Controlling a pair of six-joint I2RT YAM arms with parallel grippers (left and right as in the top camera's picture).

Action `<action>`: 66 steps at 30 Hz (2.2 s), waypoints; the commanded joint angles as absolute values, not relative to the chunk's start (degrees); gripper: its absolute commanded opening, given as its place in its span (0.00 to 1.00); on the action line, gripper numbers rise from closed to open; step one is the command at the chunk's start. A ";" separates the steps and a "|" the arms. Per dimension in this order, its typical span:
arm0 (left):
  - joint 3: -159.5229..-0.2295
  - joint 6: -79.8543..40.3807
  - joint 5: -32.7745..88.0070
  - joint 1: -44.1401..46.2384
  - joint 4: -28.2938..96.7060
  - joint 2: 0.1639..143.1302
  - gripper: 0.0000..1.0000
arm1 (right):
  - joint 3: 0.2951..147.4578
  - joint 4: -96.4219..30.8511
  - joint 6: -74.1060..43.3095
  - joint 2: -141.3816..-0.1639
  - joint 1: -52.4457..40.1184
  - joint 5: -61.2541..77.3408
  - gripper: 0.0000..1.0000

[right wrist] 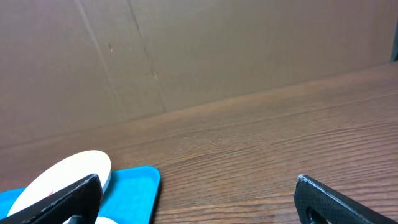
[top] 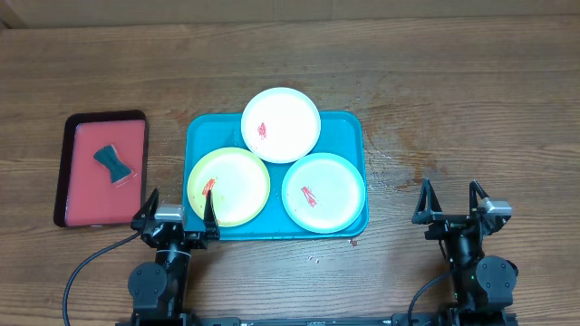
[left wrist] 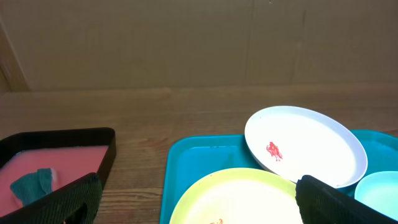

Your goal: Clean dirty plates on tray and stack at the side

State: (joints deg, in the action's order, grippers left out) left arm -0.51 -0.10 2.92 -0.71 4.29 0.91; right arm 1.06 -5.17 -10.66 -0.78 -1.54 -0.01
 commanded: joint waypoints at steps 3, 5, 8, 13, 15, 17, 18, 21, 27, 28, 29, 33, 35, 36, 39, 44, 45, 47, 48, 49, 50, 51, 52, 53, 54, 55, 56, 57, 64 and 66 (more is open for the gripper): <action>-0.27 -0.64 2.35 -0.36 4.32 0.27 1.00 | 0.47 -4.82 -10.41 -0.16 -1.83 0.03 1.00; -0.27 -0.64 2.35 -0.36 4.32 0.27 1.00 | 0.47 -4.82 -10.44 -0.16 -1.83 0.03 1.00; -0.27 -0.64 2.35 -0.36 4.32 0.27 1.00 | 0.47 -4.82 -10.44 -0.16 -1.83 0.03 1.00; -0.27 -0.64 2.35 -0.36 4.32 0.27 1.00 | 0.47 -4.82 -10.44 -0.16 -1.83 0.03 1.00; -0.27 -0.64 2.35 -0.36 4.32 0.27 1.00 | 0.47 -4.82 -10.44 -0.16 -1.83 0.03 1.00; -0.27 -0.64 2.35 -0.36 4.32 0.27 1.00 | 0.47 -4.82 -10.44 -0.16 -1.83 0.03 1.00; -0.27 -0.64 2.35 -0.36 4.32 0.27 1.00 | 0.47 -4.82 -10.41 -0.16 -1.83 0.03 1.00; -0.27 -0.64 2.35 -0.36 4.32 0.27 1.00 | 0.47 -4.82 -10.41 -0.19 -1.83 0.03 1.00; -0.27 -0.64 2.35 -0.36 4.32 0.27 1.00 | 0.47 -4.82 -10.41 -0.16 -1.83 0.03 1.00; -0.27 -0.64 2.35 -0.36 4.32 0.27 1.00 | 0.47 -4.82 -10.44 -0.16 -1.83 0.03 1.00; -0.27 -0.64 2.35 -0.36 4.32 0.27 1.00 | 0.47 -4.82 -10.44 -0.16 -1.83 0.03 1.00; -0.27 -0.64 2.35 -0.36 4.32 0.27 1.00 | 0.47 -4.82 -10.41 -0.16 -1.83 0.03 1.00; -0.27 -0.64 2.37 -0.36 4.32 0.27 1.00 | 0.47 -4.82 -10.41 -0.16 -1.83 0.03 1.00; -0.27 -0.64 2.35 -0.36 4.32 0.27 1.00 | 0.47 -4.82 -10.41 -0.16 -1.83 0.03 1.00; -0.27 -0.64 2.37 -0.36 4.32 0.27 1.00 | 0.47 -4.82 -10.41 -0.16 -1.83 0.03 1.00; -0.27 -0.64 2.35 -0.36 4.32 0.27 1.00 | 0.47 -4.82 -10.41 -0.16 -1.83 0.03 1.00; -0.27 -0.64 2.35 -0.36 4.32 0.27 1.00 | 0.47 -4.82 -10.44 -0.16 -1.83 0.03 1.00; -0.27 -0.64 2.35 -0.36 4.32 0.27 1.00 | 0.47 -4.82 -10.48 -0.16 -1.83 0.10 1.00; -0.27 -0.64 2.35 -0.36 4.32 0.27 1.00 | 0.47 -4.82 -10.48 -0.16 -1.83 0.10 1.00; -0.27 -0.64 2.35 -0.36 4.32 0.27 1.00 | 0.47 -4.82 -10.48 -0.16 -1.83 0.10 1.00; -0.27 -0.64 2.35 -0.36 4.32 0.27 1.00 | 0.47 -4.82 -10.48 -0.16 -1.83 0.12 1.00; -0.27 -0.64 2.35 -0.36 4.32 0.27 1.00 | 0.47 -4.80 -10.59 -0.16 -1.83 0.16 1.00; -0.27 -0.64 2.35 -0.36 4.32 0.27 1.00 | 0.47 -4.60 -11.68 -0.16 -1.83 0.56 1.00; -0.27 -0.64 2.35 -0.36 4.32 0.27 1.00 | 0.47 -3.03 -13.56 -0.16 -1.83 0.99 1.00; -0.27 -0.64 2.35 -0.36 4.32 0.27 1.00 | 0.47 -1.50 -15.29 -0.16 -1.83 1.98 1.00; -0.27 -0.64 2.35 -0.36 4.32 0.27 1.00 | 0.47 0.73 -17.39 -0.16 -1.83 3.73 1.00; -0.27 -0.64 2.35 -0.36 4.32 0.27 1.00 | 0.47 3.29 -18.72 -0.16 -1.83 5.21 1.00; -0.27 -0.64 2.37 -0.36 4.32 0.27 1.00 | 0.47 7.35 -19.35 -0.16 -1.83 6.96 1.00; -0.27 -0.64 2.35 -0.36 4.32 0.27 1.00 | 3.29 27.29 -14.55 -0.32 -1.80 7.03 1.00; -0.27 -0.64 2.35 -0.36 4.32 0.27 1.00 | 6.09 23.92 -14.52 -1.17 -1.80 5.91 1.00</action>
